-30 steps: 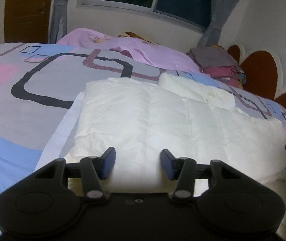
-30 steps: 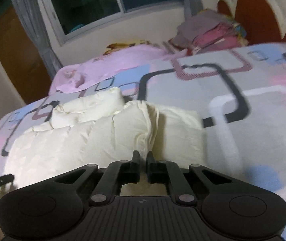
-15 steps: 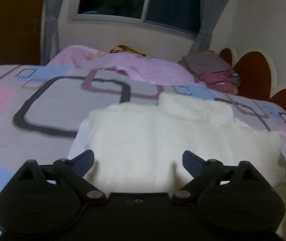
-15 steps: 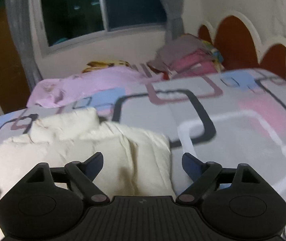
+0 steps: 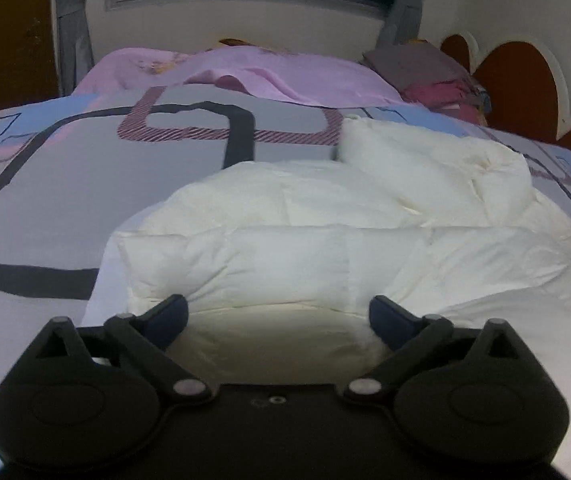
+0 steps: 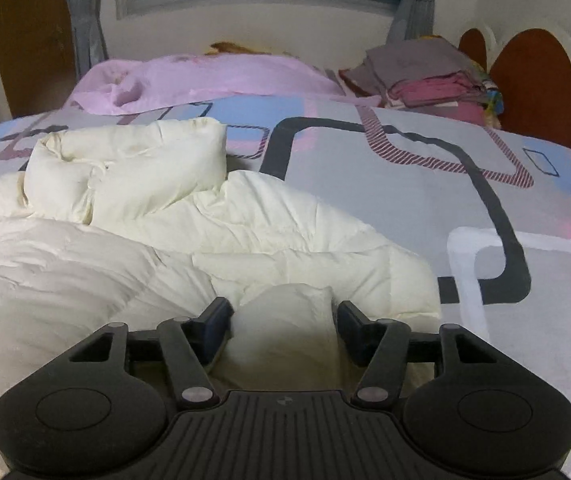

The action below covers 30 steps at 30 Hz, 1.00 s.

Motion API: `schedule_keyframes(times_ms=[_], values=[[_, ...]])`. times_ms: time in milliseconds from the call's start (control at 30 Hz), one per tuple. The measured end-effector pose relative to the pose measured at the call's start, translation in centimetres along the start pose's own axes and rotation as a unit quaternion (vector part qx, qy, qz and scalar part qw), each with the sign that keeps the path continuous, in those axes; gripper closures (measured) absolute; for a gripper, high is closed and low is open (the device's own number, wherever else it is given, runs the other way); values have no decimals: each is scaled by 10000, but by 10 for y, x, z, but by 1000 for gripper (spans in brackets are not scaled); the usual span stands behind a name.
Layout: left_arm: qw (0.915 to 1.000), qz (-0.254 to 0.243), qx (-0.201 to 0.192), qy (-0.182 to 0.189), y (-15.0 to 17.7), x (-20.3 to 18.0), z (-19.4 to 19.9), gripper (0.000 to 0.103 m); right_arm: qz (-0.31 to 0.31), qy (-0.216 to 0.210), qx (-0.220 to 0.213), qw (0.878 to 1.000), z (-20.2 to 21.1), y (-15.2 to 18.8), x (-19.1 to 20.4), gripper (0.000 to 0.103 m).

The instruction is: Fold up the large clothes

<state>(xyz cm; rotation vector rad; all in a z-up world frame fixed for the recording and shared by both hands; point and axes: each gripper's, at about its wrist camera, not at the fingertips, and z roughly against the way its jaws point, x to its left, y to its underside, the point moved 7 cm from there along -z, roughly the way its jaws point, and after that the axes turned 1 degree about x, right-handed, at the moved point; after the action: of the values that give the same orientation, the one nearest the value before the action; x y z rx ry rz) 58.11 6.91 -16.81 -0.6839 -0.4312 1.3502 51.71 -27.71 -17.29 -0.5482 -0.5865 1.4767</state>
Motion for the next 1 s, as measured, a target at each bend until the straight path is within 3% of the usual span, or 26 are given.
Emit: schedule_keyframes(times_ms=[167, 233, 267, 333, 433, 533, 633, 733, 833, 933, 1000], values=[[10000, 32, 19, -30, -2, 0, 6, 2, -26, 2, 83, 10000, 3, -1, 0, 40], [9998, 133, -35, -114, -10, 1, 20, 15, -72, 133, 27, 9999, 23, -11, 0, 39], [9997, 116, -173, -92, -13, -4, 35, 17, -54, 161, -156, 9997, 39, -15, 2, 33], [9989, 0, -463, 106, -17, -23, 61, 13, -90, -59, -411, 9991, 65, -18, 14, 21], [9974, -217, -553, 409, -13, -70, 83, 5, 38, -274, -616, 9977, 89, -13, 47, 21], [9970, -495, -410, 442, 1, -110, 81, 5, 127, -383, -449, 9982, 89, -3, 76, 22], [9972, -631, -152, 363, 20, -124, 68, 6, 399, -330, -128, 9986, 77, 15, 94, 22], [9978, -631, -20, 203, 34, -112, 60, 5, 588, -280, 30, 9979, 64, 33, 92, 22], [9983, -563, -59, -122, 43, -77, 65, 4, 625, -76, -42, 9980, 68, 42, 71, 22], [9988, -204, 7, -449, 52, -30, 69, 4, 197, 258, 24, 9995, 74, 53, 31, 22], [9992, 152, 60, -371, 56, -8, 67, 4, -108, 193, 168, 9996, 70, 62, 17, 22]])
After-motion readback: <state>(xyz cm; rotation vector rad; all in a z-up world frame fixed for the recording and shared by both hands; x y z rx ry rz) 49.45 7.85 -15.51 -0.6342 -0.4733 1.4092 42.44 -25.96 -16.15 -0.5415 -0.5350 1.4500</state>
